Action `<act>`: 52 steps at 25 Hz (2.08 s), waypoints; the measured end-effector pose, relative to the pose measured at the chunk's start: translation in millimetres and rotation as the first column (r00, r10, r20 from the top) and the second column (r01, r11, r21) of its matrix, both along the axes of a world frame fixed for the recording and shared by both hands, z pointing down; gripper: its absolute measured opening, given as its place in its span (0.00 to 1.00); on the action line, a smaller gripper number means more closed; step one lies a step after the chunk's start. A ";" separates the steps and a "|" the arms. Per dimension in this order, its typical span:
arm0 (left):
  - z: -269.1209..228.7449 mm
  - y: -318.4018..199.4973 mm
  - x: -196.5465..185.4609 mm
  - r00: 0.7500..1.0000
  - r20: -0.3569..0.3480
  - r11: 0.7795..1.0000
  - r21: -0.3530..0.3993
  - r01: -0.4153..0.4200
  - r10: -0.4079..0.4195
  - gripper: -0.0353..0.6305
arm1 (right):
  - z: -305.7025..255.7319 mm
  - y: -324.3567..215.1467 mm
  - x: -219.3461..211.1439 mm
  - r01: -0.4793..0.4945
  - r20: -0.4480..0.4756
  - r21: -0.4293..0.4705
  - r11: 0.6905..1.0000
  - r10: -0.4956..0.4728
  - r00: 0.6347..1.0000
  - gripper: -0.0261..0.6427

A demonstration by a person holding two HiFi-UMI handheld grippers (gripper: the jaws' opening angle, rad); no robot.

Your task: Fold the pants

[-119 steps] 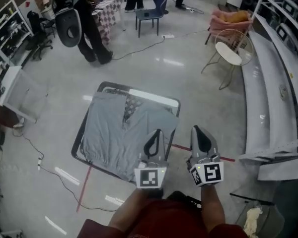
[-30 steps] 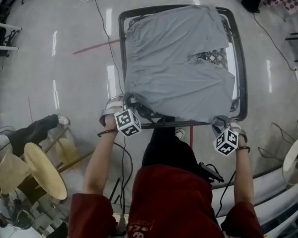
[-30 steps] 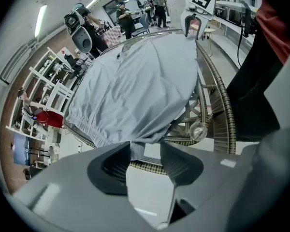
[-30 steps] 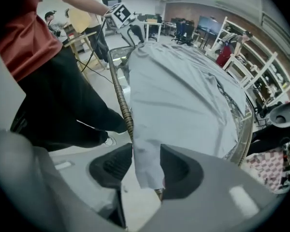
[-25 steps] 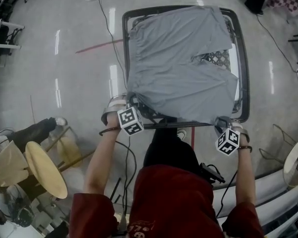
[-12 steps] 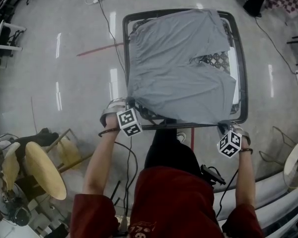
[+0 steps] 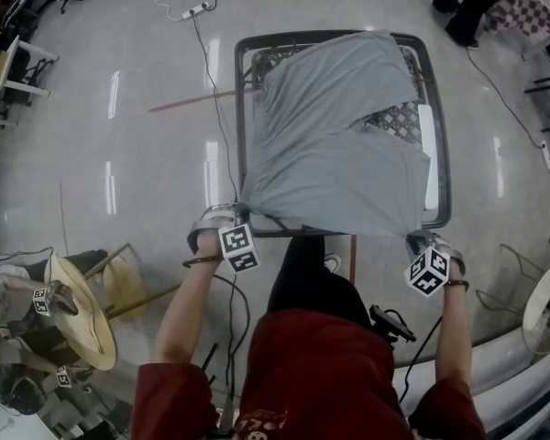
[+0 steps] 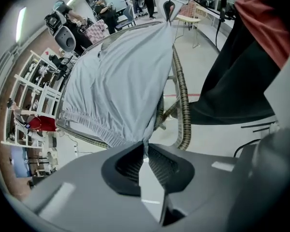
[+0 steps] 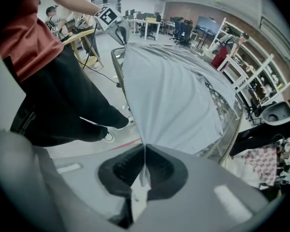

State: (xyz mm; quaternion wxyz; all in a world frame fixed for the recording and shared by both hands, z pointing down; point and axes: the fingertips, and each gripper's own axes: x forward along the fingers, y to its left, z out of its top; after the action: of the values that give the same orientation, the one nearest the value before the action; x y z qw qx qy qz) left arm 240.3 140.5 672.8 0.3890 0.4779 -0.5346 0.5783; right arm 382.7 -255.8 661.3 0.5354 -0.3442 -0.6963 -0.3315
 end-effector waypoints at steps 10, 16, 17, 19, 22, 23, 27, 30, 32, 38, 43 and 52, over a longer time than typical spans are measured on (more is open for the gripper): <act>-23.4 -6.0 33.4 0.999 0.031 0.998 0.050 0.038 -0.040 0.11 | -27.2 -9.0 10.4 -0.033 0.113 0.011 0.999 0.031 0.993 0.05; -40.9 -23.4 15.0 0.996 0.073 0.997 0.069 0.044 -0.049 0.11 | -54.2 -21.9 -35.7 -0.034 0.228 0.022 0.999 0.028 0.973 0.05; -45.2 -25.6 8.9 0.995 0.079 0.996 0.073 0.049 -0.055 0.11 | -58.6 -24.3 -46.3 -0.036 0.246 0.024 0.999 0.029 0.969 0.05; -54.8 -28.9 -4.7 0.994 0.087 0.994 0.086 0.062 -0.069 0.11 | -67.4 -29.4 -69.3 -0.040 0.277 0.033 0.999 0.030 0.960 0.05; -67.3 -28.4 -26.3 0.992 0.091 0.992 0.099 0.081 -0.090 0.11 | -84.6 -35.6 -109.2 -0.044 0.322 0.044 0.998 0.028 0.946 0.05; -70.7 -29.0 -34.2 0.991 0.091 0.992 0.099 0.084 -0.093 0.11 | -91.0 -38.1 -123.6 -0.045 0.336 0.045 0.998 0.028 0.941 0.05; -79.0 -39.8 -68.3 0.990 0.090 0.989 0.108 0.098 -0.108 0.11 | -108.5 -51.8 -180.6 -0.042 0.376 0.054 0.998 0.018 0.926 0.05; -79.8 -47.9 -92.4 0.990 0.090 0.989 0.112 0.099 -0.109 0.11 | -111.6 -56.3 -218.9 -0.033 0.394 0.059 0.998 0.007 0.919 0.05; -79.9 -52.0 -109.5 0.989 0.089 0.987 0.118 0.104 -0.115 0.11 | -114.0 -58.2 -244.5 -0.028 0.406 0.069 0.997 -0.002 0.914 0.05; -80.2 -53.9 -165.8 0.985 0.077 0.980 0.142 0.141 -0.152 0.11 | -119.1 -68.1 -322.8 -0.033 0.430 0.109 0.993 -0.018 0.903 0.05; -77.5 -54.4 -213.1 0.984 0.063 0.976 0.148 0.159 -0.170 0.11 | -120.9 -72.3 -388.3 -0.019 0.435 0.146 0.989 -0.047 0.899 0.05; -64.9 -54.2 -277.4 0.980 0.046 0.971 0.155 0.183 -0.192 0.11 | -108.4 -61.7 -492.5 0.011 0.434 0.187 0.982 -0.093 0.896 0.05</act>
State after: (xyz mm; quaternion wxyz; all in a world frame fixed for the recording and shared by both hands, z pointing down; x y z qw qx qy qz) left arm -37.1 86.3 607.9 0.3883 0.4353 -0.6309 0.5116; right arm -109.8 -317.5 553.0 0.3836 -0.2291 -0.7571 -0.4767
